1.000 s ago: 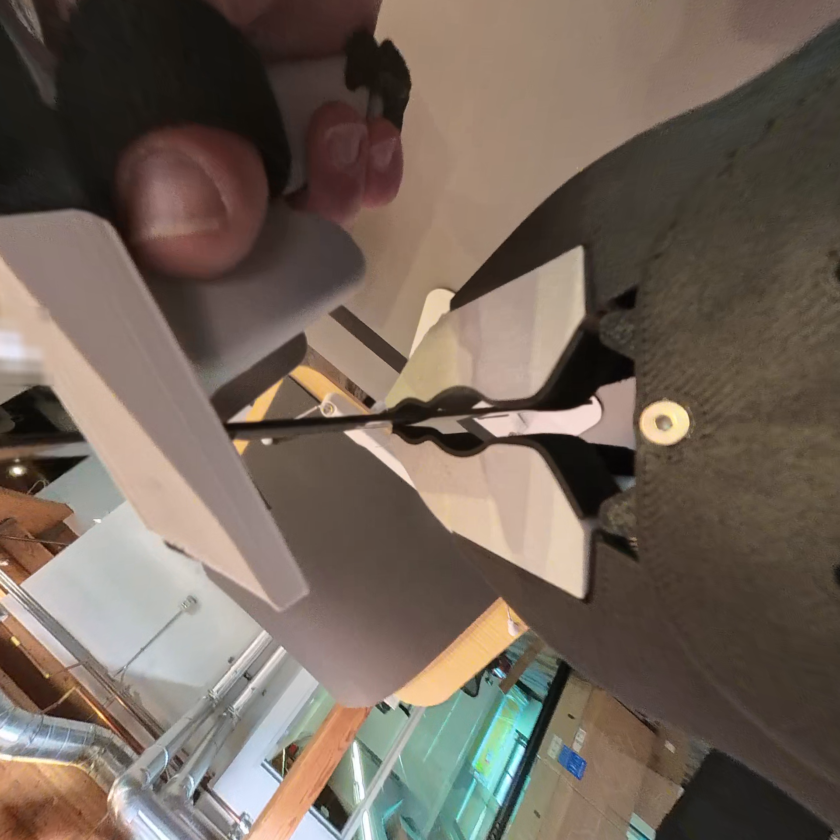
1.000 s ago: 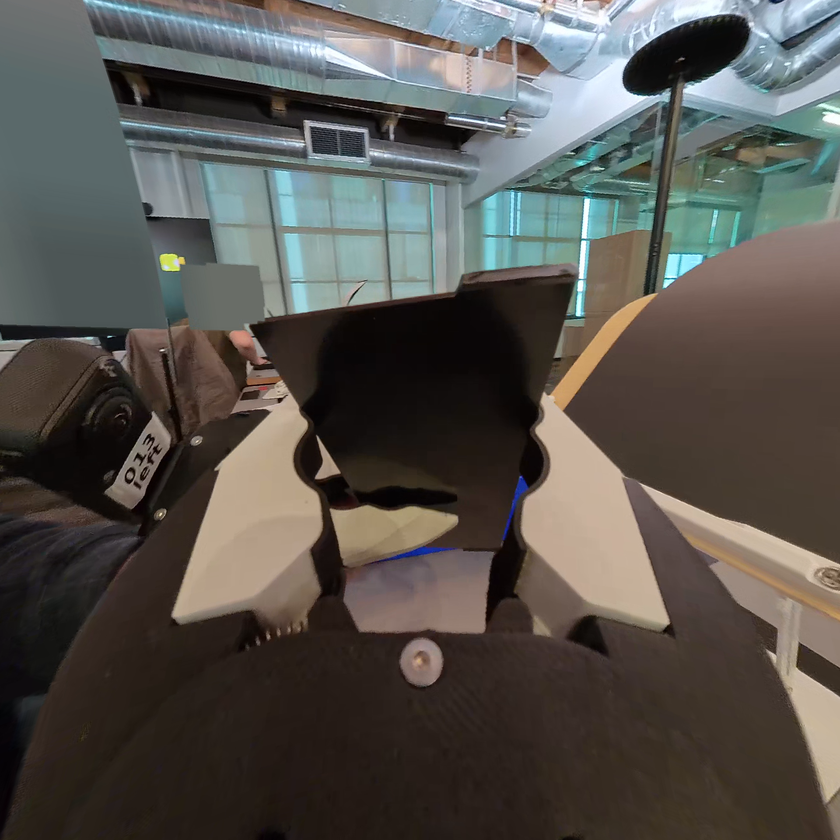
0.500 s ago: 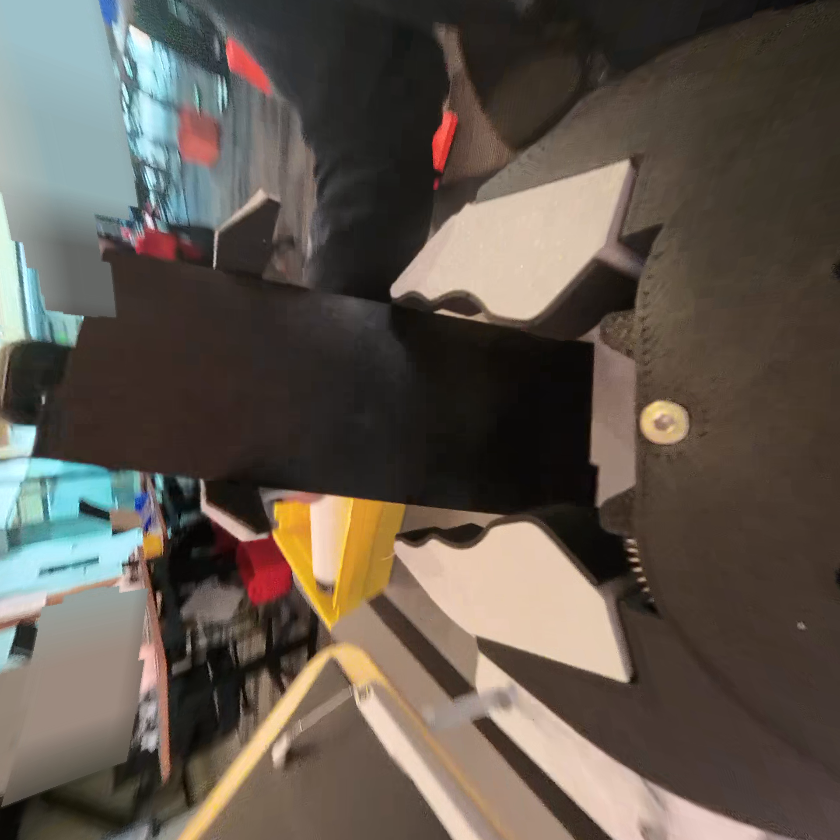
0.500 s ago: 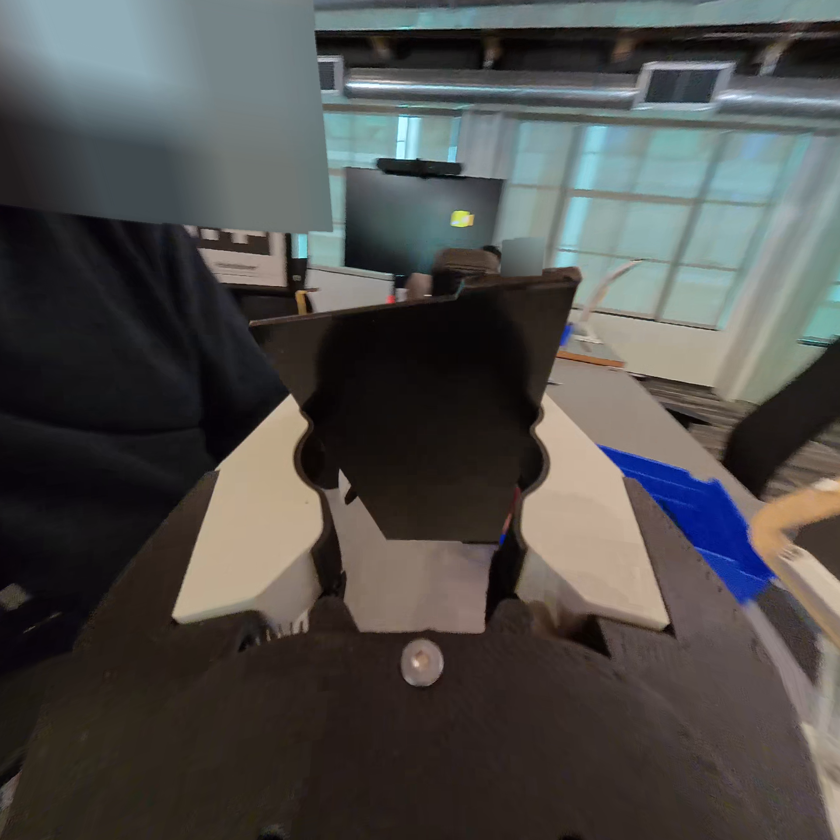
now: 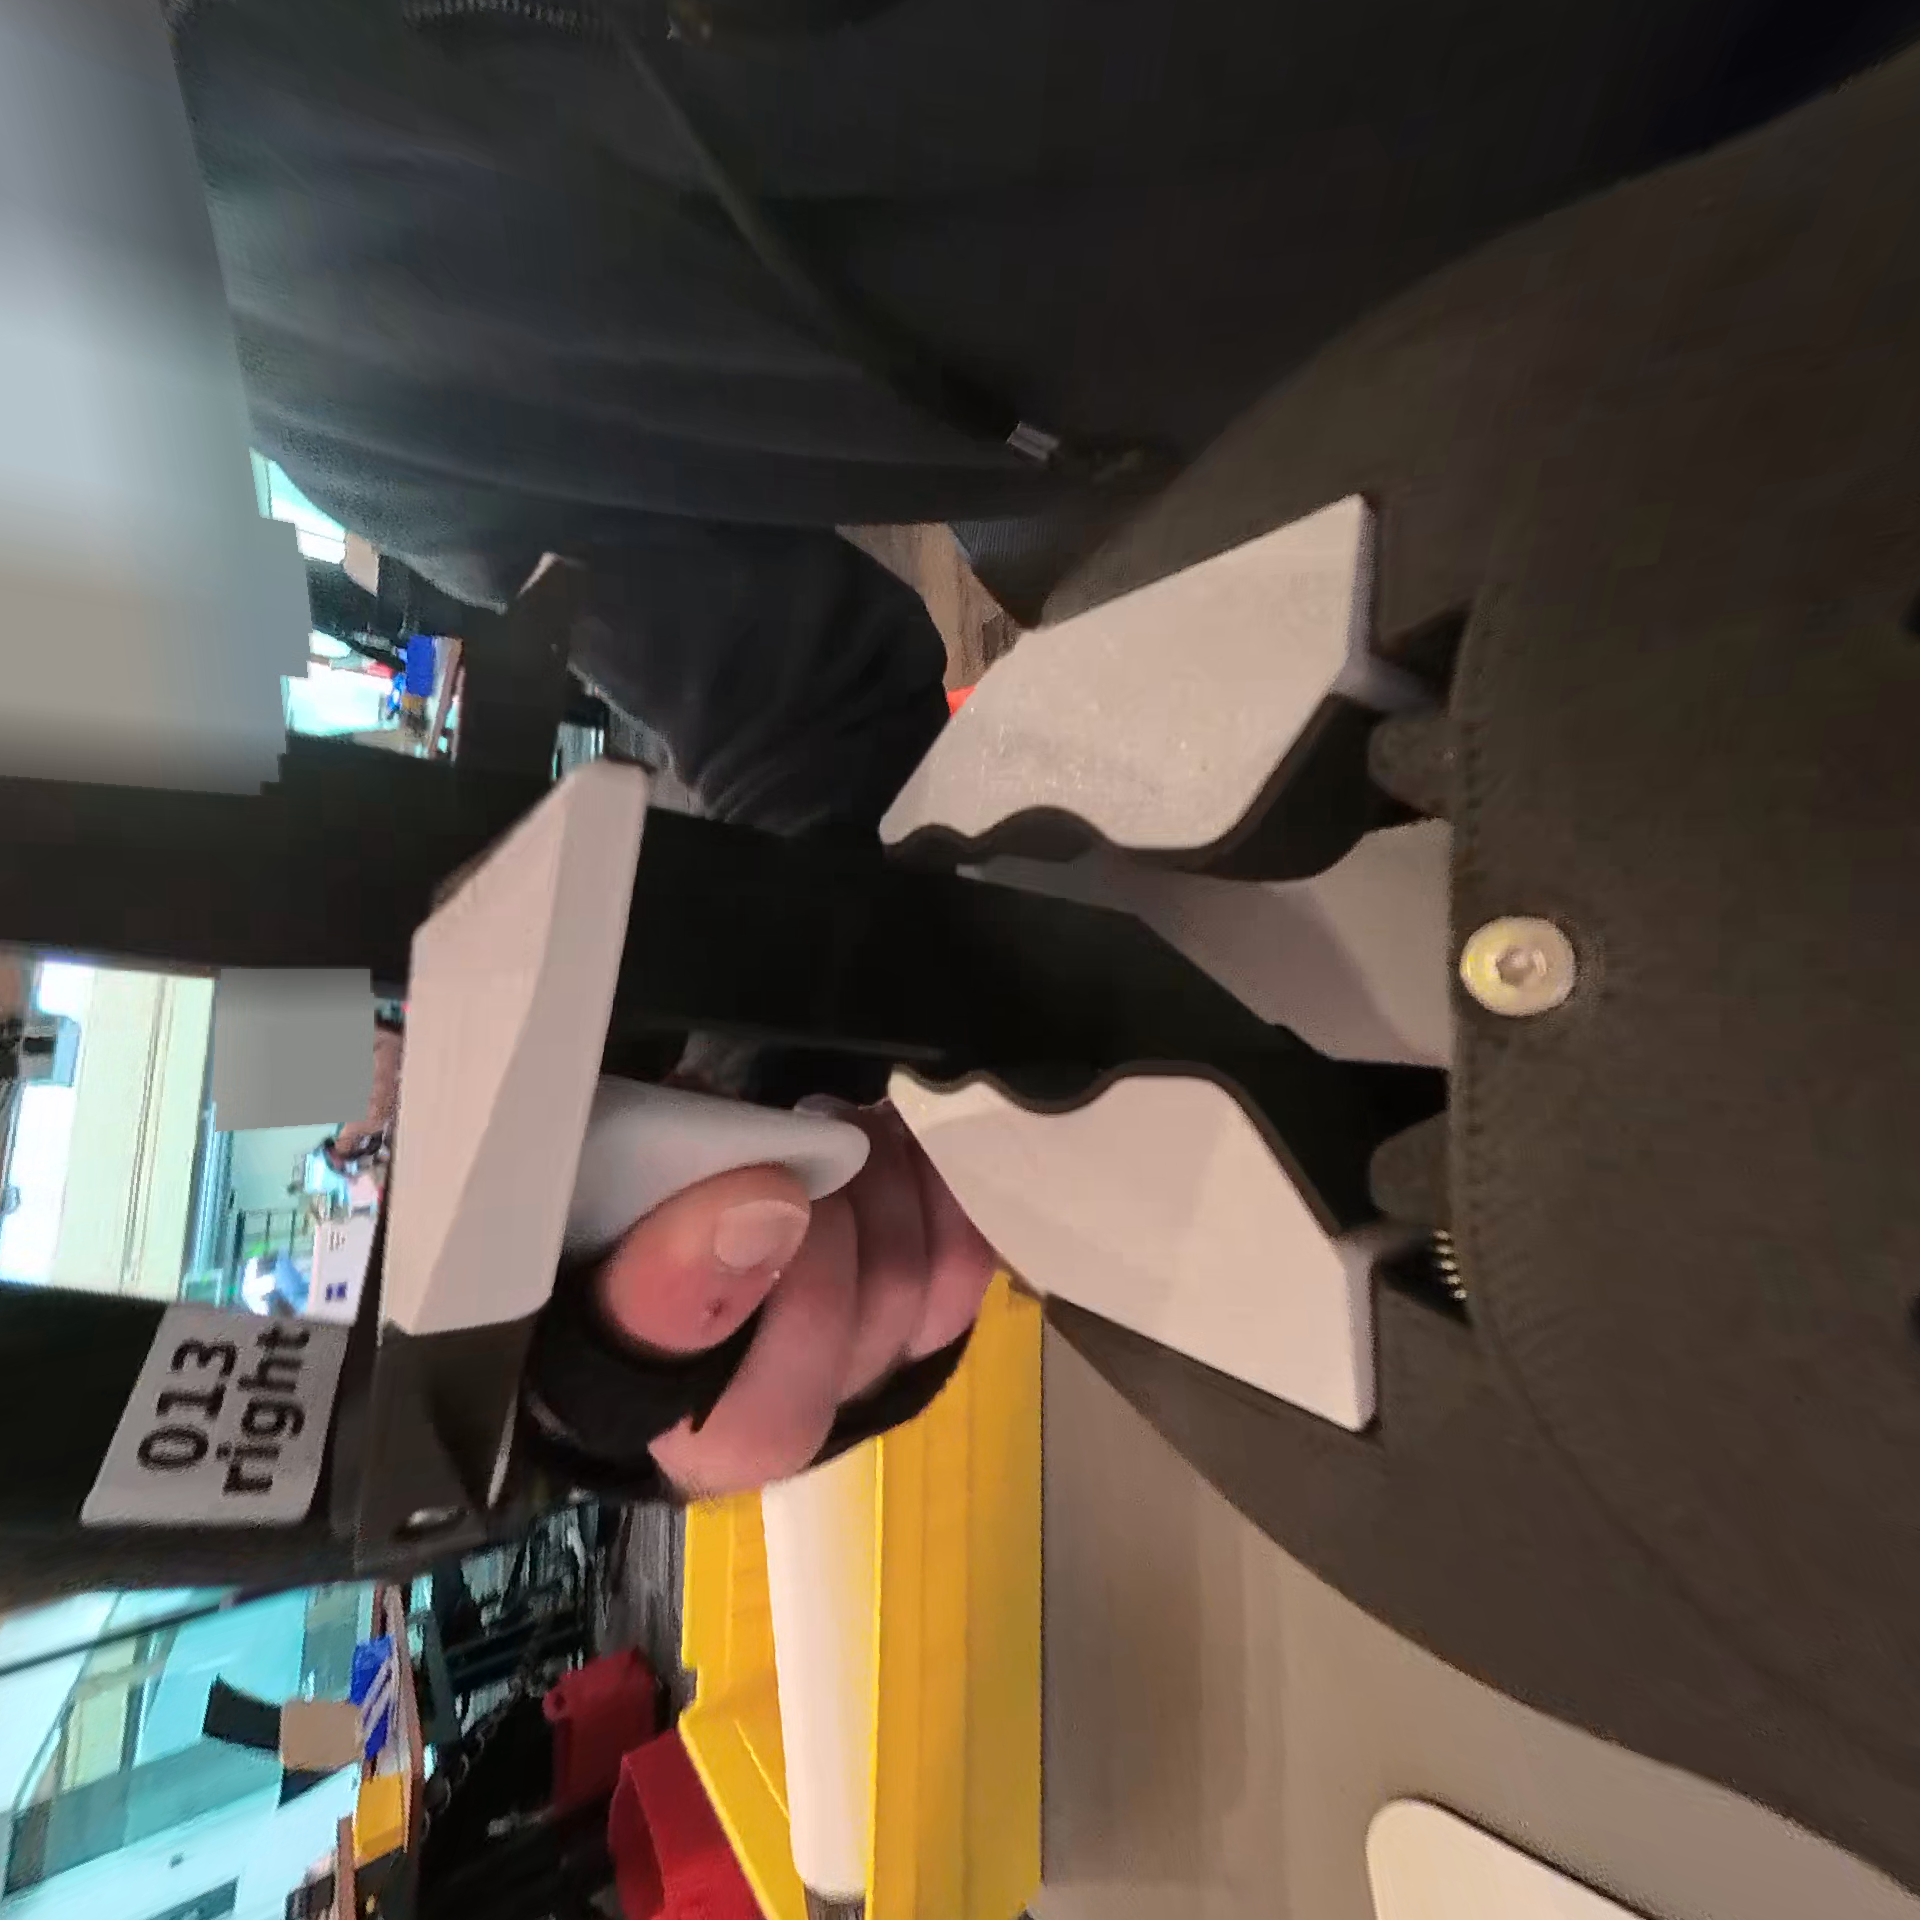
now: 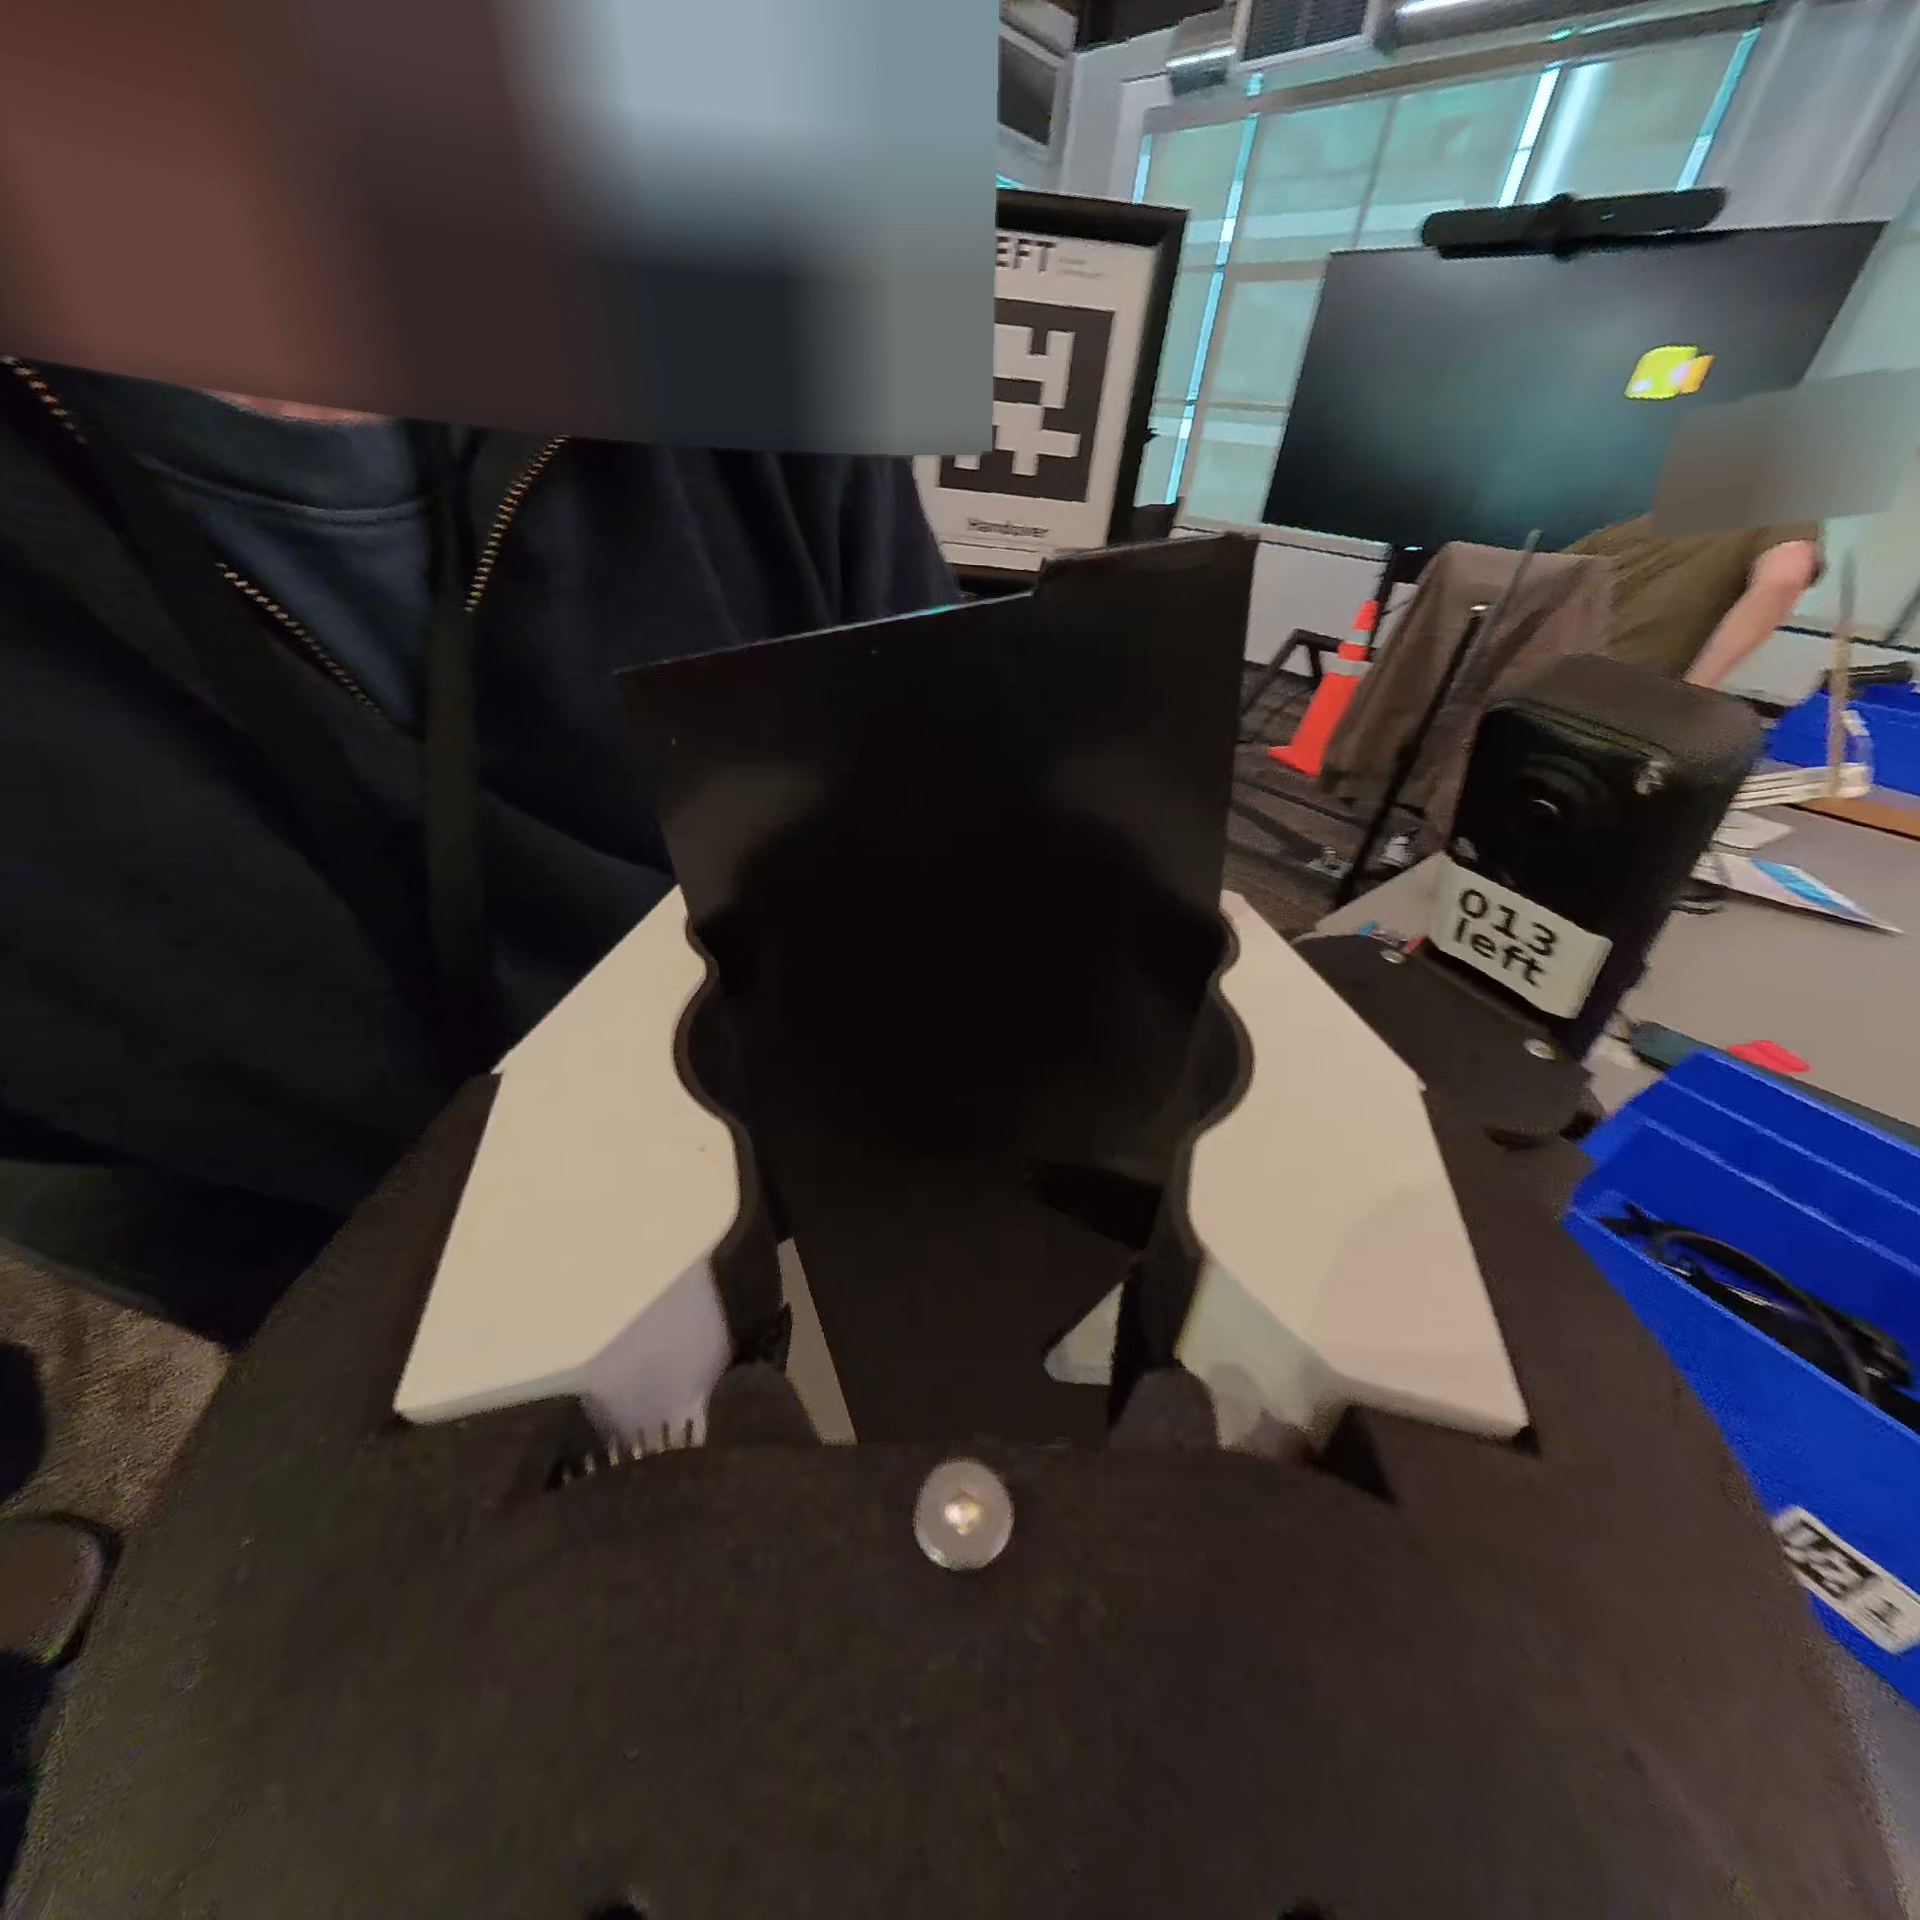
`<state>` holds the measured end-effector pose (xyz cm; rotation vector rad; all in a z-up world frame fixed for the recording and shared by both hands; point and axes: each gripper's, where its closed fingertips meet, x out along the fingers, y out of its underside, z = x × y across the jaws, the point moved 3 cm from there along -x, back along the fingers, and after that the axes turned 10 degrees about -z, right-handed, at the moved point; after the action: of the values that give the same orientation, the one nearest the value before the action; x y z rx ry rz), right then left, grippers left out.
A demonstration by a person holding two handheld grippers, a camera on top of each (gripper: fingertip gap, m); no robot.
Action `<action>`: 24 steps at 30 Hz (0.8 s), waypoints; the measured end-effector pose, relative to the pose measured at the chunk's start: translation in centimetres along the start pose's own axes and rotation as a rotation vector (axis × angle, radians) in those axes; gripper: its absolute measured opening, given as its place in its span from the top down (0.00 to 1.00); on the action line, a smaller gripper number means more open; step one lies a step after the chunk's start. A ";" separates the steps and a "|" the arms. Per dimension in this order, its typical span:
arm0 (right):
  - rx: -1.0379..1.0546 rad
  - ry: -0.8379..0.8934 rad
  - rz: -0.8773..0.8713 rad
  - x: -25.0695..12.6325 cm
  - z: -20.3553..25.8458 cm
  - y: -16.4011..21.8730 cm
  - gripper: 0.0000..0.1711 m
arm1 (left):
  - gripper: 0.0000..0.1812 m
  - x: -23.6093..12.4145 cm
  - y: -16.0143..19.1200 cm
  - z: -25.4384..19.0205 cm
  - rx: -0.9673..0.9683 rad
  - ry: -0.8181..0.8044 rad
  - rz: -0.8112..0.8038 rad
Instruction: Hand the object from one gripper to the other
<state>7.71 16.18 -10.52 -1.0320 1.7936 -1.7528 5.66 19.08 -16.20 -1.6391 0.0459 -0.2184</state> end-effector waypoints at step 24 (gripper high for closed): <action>-0.802 1.009 0.905 -6.4 -5.2 -0.8 0.19 | 0.99 -4.6 -1.9 4.5 -0.166 -0.510 -0.105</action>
<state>8.08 24.48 -10.44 0.6692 2.9658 -0.9367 1.68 24.39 -15.17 -1.8219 -0.4196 0.1320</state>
